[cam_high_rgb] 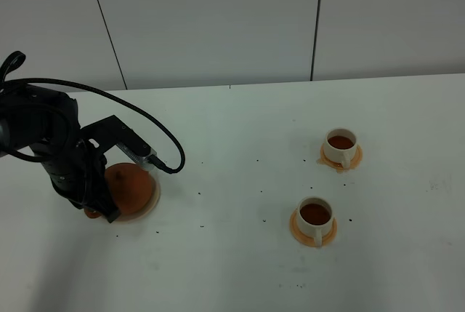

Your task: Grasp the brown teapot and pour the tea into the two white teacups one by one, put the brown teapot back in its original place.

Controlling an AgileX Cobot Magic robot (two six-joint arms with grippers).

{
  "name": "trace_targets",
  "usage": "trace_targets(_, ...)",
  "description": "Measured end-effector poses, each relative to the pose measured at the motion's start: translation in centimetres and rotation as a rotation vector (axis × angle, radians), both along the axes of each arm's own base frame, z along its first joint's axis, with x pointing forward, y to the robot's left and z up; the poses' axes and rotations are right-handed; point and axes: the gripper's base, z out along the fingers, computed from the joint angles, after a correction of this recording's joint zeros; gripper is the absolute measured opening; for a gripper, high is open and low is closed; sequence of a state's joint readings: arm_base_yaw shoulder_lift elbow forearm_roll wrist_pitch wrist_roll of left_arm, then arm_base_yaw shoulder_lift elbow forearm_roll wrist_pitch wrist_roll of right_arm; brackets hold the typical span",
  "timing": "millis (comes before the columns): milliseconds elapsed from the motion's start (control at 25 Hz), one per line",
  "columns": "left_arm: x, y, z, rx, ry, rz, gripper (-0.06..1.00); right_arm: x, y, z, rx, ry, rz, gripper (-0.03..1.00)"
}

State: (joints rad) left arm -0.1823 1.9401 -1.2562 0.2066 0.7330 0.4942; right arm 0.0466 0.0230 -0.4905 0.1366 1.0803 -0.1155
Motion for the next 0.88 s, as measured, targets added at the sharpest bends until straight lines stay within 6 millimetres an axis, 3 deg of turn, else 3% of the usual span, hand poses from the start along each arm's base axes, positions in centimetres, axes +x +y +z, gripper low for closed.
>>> trace_targets(240,0.0,0.0,0.0,0.006,-0.001,-0.003,0.31,0.0,0.0,0.0,0.000,0.000,0.000,0.24)
trace_targets(640,0.0,0.0,0.3,-0.006,-0.006,0.005,0.33,0.0,0.0,0.0,0.000,0.000,0.000,0.24)
trace_targets(880,-0.5,0.0,3.3,-0.034,-0.079,0.015,0.33,0.0,0.0,0.0,0.000,0.000,0.000,0.24)
